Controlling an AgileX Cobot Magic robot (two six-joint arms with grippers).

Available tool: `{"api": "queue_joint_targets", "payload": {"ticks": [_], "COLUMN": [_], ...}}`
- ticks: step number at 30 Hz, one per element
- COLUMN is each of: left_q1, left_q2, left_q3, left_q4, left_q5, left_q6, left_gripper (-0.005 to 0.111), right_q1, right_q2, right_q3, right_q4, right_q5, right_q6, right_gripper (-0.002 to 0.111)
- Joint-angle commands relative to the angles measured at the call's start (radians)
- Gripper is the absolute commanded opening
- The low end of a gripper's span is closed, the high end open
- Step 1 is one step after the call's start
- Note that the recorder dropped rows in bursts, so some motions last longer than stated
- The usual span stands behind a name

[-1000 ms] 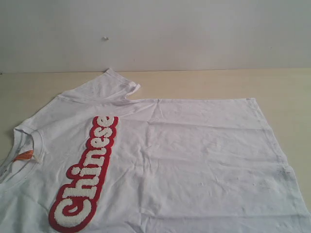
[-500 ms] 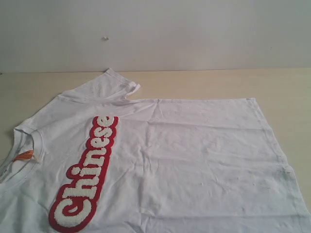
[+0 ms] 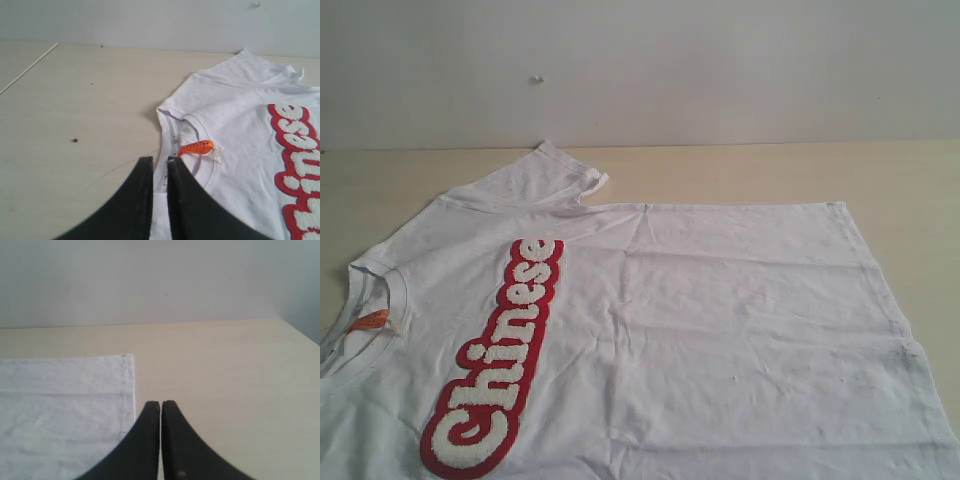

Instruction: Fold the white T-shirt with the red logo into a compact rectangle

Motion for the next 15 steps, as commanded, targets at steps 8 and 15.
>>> {"api": "queue_joint_targets", "payload": {"ticks": [8, 15], "left_q1": [0.005, 0.005], "left_q2": [-0.006, -0.006], "left_q3": [0.0, 0.0], "left_q4": [0.002, 0.002], "left_q5": [-0.081, -0.228], "left_q6": [-0.006, -0.006], "left_gripper": [0.013, 0.013], "right_q1": [-0.004, -0.004], "right_q2": [-0.007, -0.007], "right_q3": [0.004, 0.004], "right_q4": [0.0, -0.015], "right_q5": [-0.008, -0.008], "right_q6": [-0.001, -0.003], "right_gripper": [0.002, 0.002]}}
